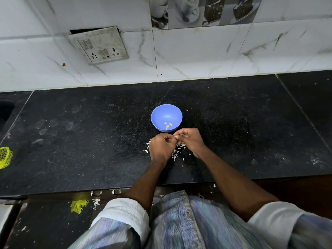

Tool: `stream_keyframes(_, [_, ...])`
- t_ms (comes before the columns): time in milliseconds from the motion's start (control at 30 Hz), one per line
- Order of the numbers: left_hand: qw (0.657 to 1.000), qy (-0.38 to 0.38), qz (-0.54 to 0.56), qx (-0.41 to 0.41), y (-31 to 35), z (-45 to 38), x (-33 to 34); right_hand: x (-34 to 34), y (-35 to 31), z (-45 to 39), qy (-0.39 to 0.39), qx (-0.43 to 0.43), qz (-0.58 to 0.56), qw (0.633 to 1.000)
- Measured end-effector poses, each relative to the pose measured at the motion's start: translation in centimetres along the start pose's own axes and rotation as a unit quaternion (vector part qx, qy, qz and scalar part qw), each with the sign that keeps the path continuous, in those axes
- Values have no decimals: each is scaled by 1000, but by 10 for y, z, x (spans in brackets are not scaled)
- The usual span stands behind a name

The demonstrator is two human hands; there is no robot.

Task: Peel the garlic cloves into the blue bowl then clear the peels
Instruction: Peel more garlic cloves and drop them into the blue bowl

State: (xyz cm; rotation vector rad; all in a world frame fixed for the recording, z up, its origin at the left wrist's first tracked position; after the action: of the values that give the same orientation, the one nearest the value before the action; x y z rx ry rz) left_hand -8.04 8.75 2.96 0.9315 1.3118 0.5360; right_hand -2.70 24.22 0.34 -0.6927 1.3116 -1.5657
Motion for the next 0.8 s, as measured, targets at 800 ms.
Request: stream_keyframes(800, [986, -31, 149, -63, -16, 1, 12, 3, 8, 5, -21, 75, -141, 987])
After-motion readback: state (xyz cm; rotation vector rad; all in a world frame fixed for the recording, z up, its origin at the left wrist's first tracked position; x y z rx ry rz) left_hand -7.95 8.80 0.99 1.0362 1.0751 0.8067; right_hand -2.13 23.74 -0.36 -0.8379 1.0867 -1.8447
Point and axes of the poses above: each hand's wrist, its own z-axis away from the middle knuckle, its own x-axis out of the palm, y = z × x, the point moved 9 cm from there along -z, towards the middle knuckle, and after that the axes turned 3 degrees about z, right-handed, at the moved point
